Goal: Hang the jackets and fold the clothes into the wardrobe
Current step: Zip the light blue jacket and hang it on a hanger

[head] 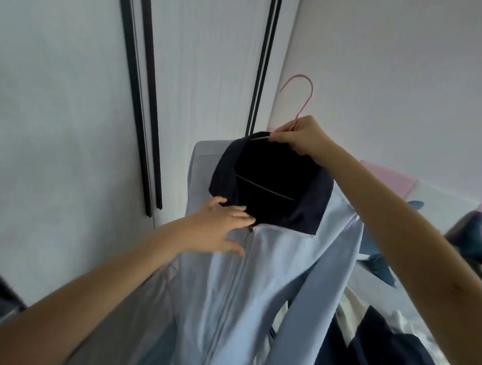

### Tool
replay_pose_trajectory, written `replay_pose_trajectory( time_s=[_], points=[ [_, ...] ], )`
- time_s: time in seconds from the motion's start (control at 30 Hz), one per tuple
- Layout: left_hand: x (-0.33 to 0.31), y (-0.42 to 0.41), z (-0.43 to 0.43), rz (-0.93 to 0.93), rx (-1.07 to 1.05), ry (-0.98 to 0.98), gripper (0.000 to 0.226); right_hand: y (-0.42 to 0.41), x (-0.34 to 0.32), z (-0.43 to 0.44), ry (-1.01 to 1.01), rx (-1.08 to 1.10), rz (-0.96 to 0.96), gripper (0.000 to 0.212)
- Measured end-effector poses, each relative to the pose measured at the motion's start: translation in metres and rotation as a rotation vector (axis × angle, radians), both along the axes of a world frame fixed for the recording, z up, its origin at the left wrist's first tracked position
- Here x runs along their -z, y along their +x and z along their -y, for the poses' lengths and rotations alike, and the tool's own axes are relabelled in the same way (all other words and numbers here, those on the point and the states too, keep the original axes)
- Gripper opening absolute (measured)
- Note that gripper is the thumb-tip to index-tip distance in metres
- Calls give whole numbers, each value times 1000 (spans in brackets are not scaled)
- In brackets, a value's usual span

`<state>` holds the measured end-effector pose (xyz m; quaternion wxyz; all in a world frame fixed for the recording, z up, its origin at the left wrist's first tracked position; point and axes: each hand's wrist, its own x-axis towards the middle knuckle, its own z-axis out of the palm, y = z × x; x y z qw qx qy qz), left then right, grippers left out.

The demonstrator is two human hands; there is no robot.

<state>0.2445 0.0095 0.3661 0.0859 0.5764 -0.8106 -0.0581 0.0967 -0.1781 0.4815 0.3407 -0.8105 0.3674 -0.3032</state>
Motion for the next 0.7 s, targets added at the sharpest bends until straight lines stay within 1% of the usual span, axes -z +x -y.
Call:
replay_pose_trajectory(
  time_s=[0.03, 0.07, 0.1, 0.13, 0.17, 0.2, 0.27, 0.3, 0.37, 0.4, 0.43, 0.47, 0.53, 0.6, 0.63, 0.7],
  points=[
    [5, 10, -2, -150, -47, 67, 57, 3, -1, 3, 15, -37, -23, 11],
    [4, 22, 0, -319, -101, 8, 53, 7, -4, 9, 22, -79, -52, 10],
    [2, 32, -1, -449, -153, -119, 47, 5, -1, 11, 28, -108, -84, 9],
    [-5, 43, 2, -488, -229, -281, 43, 7, 1, 14, 42, -154, -95, 9],
    [-11, 50, 6, -487, -309, -397, 42, 8, 4, 15, 61, -229, -94, 10],
    [-21, 57, 12, -483, -394, -466, 46, 15, 2, 18, 79, -328, -93, 14],
    [-40, 63, 28, -467, -502, -458, 57, 35, -5, 20, 83, -511, -142, 19],
    [-46, 64, 35, -451, -521, -412, 57, 44, -8, 20, 82, -569, -170, 21],
    [-49, 60, 51, -366, -573, -386, 45, 64, -19, 23, 102, -670, -198, 22],
    [-50, 58, 59, -322, -619, -414, 38, 71, -25, 28, 119, -707, -193, 21],
    [-50, 57, 63, -299, -669, -457, 32, 75, -29, 32, 135, -733, -176, 19],
    [-49, 57, 67, -314, -710, -524, 28, 77, -34, 36, 141, -758, -165, 16],
    [-51, 61, 80, -428, -773, -648, 22, 82, -47, 51, 129, -837, -171, 18],
    [-58, 66, 85, -528, -819, -718, 18, 91, -54, 61, 83, -882, -173, 24],
    [-63, 70, 87, -553, -853, -746, 17, 99, -56, 67, 42, -876, -132, 25],
    [-73, 79, 84, -536, -946, -800, 17, 116, -62, 83, -74, -762, 42, 27]
  ],
)
